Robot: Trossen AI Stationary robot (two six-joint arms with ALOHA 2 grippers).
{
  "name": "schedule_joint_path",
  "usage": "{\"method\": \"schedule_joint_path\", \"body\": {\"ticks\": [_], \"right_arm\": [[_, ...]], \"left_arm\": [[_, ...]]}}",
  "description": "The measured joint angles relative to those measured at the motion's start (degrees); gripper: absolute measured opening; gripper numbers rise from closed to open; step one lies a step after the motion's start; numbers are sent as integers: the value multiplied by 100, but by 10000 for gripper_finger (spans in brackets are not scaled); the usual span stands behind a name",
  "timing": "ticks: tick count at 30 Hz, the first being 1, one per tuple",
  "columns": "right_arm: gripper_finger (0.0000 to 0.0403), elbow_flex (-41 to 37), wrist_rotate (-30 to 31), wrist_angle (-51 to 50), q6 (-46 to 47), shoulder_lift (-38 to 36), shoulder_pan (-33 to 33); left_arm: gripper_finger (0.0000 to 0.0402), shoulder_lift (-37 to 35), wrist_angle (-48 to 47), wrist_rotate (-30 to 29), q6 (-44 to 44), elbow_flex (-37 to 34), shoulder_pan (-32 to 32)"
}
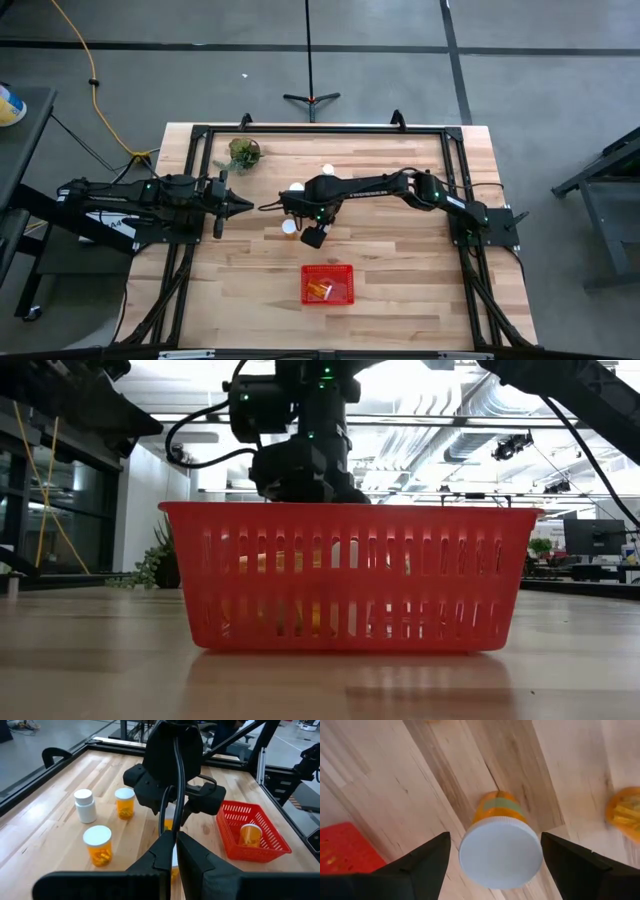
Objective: Pick and place pill bottles into a basket
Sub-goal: Put the orange pill bottle into the red bin
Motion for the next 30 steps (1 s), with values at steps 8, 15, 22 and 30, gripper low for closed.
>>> {"method": "schedule_joint_path", "body": {"ticks": [8, 15, 22, 30], "right_arm": [[233, 0, -66, 33, -4, 0, 11], [191, 0, -136, -9, 30, 0, 14], [209, 0, -149, -191, 99, 0, 143], [191, 234, -198, -466, 149, -19, 323]], "left_arm": [[60, 0, -2, -36, 0, 0, -1], [60, 2, -2, -36, 0, 0, -2], [60, 0, -2, -56, 2, 0, 0], [60, 0, -2, -56, 2, 0, 0]]}}
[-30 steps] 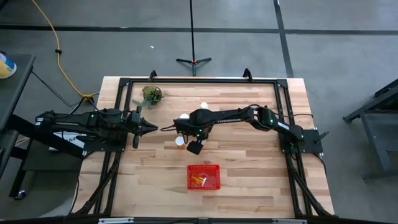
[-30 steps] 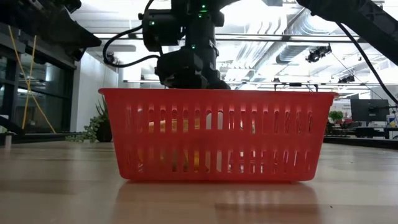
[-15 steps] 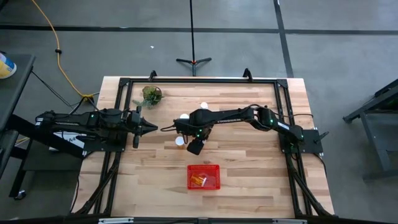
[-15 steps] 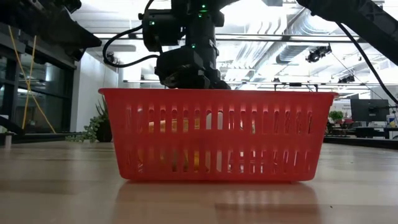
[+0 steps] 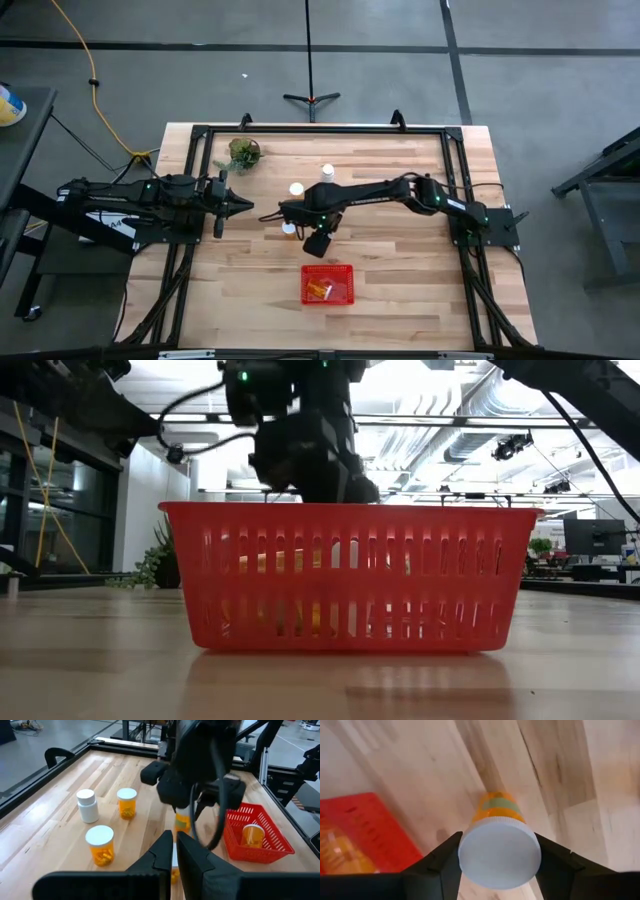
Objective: Pick and place pill bottles into a basket
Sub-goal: Put the orange pill bottle into the red bin
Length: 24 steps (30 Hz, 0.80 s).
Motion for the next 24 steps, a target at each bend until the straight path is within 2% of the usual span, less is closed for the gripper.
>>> {"method": "schedule_joint_path", "body": {"ticks": [8, 17, 24], "right_arm": [[206, 996, 309, -540, 291, -28, 192], [191, 956, 238, -863, 1102, -419, 838], [211, 970, 81, -896, 1829, -528, 1498]], "left_arm": [[60, 1, 2, 0, 5, 0, 0], [60, 1, -2, 2, 22, 0, 0], [60, 2, -2, 2, 24, 0, 0]]}}
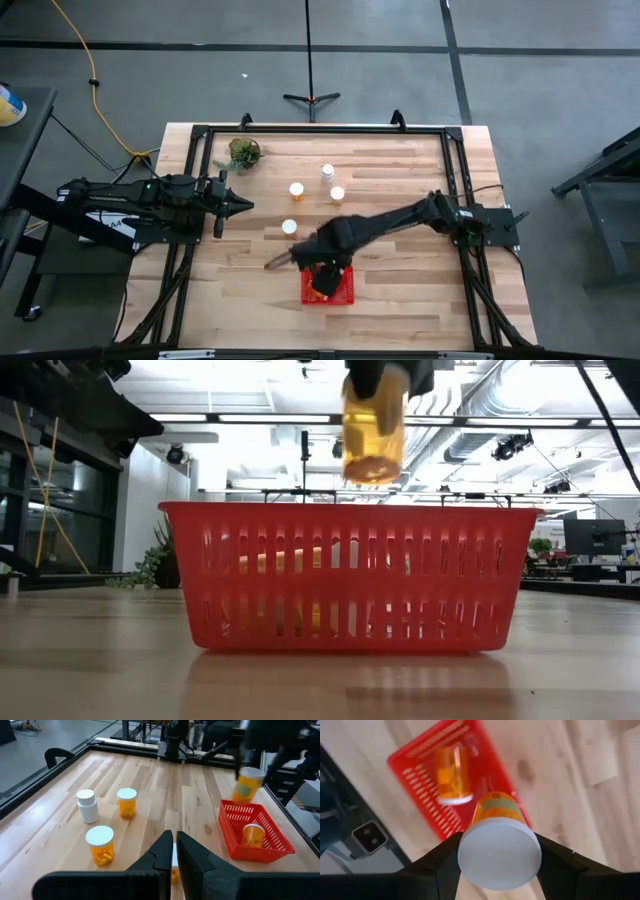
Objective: Pick and place pill bottles into a basket
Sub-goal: Put the orange pill bottle into the red bin
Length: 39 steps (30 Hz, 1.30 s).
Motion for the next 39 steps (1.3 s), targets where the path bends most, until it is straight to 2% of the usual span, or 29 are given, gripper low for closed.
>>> {"method": "schedule_joint_path", "body": {"ticks": [5, 10, 15, 21, 24, 31, 39], "right_arm": [[192, 7, 214, 21, 345, 5, 288], [199, -97, 528, 165, 593, 11, 301], [218, -529, 428, 537, 631, 18, 303], [192, -855, 283, 706, 636, 22, 330], [193, -1037, 220, 815, 651, 24, 330], [230, -1457, 246, 922, 706, 24, 341], [199, -1542, 271, 1048, 611, 26, 251]], "left_arm": [[60, 0, 2, 0, 0, 0, 0], [60, 0, 2, 0, 0, 0, 0], [60, 0, 0, 2, 0, 0, 0], [60, -1, 2, 2, -1, 0, 0], [60, -2, 2, 4, -17, 0, 0], [60, 0, 24, 4, -20, 0, 0], [60, 0, 120, 4, -20, 0, -2]]}}
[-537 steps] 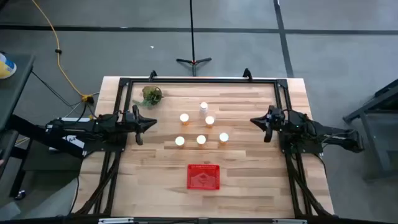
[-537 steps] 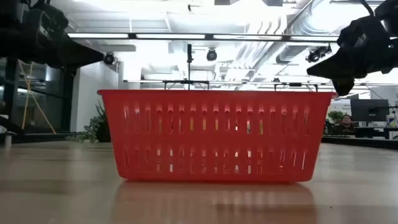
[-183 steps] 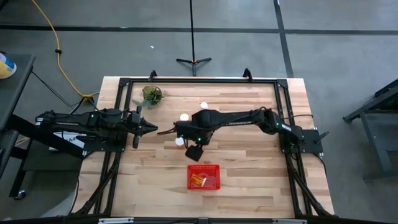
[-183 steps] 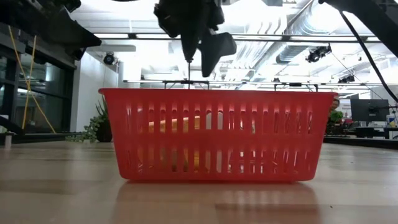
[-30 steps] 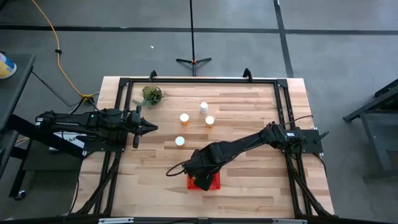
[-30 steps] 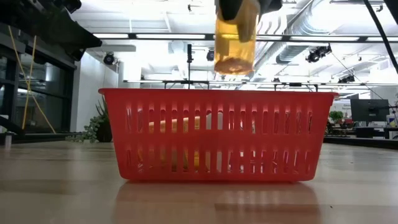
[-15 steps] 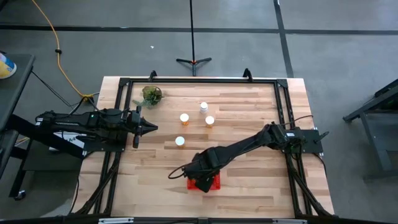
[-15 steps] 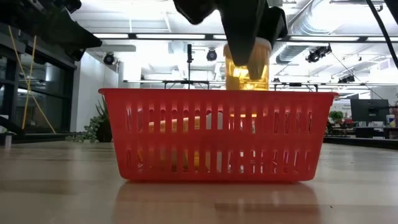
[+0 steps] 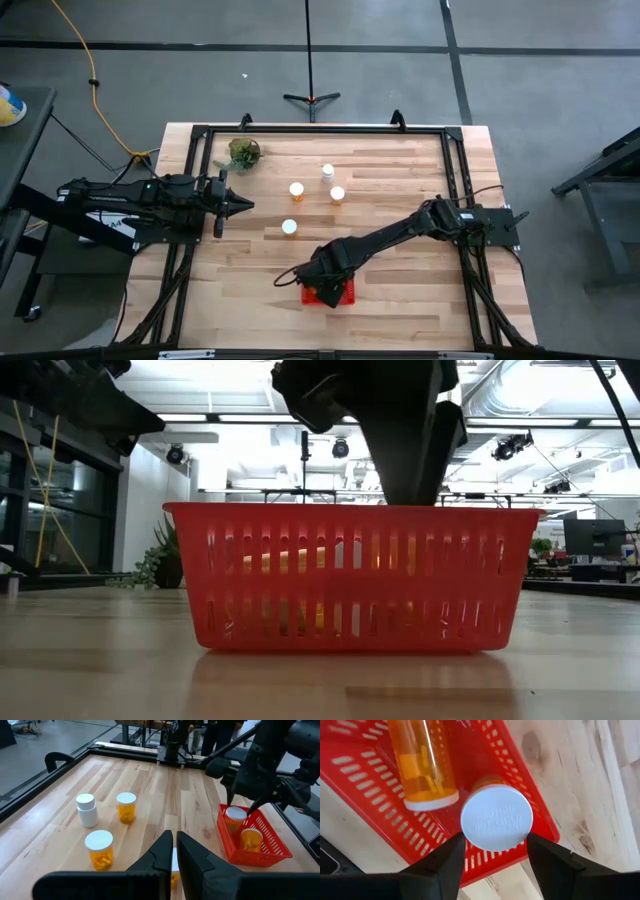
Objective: Pick and place pill bottles into a basket
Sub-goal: Put the orange pill bottle into the red bin
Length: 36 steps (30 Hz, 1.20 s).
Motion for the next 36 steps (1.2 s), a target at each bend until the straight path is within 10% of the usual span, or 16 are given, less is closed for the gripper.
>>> {"method": "schedule_joint_path", "body": {"ticks": [21, 36], "right_arm": [[227, 1097, -98, -849, -568, 0, -154], [250, 1099, 283, -926, -1836, 0, -1500]], "left_arm": [[60, -2, -7, 2, -2, 0, 1], [60, -2, -7, 4, -68, 0, 1]]}}
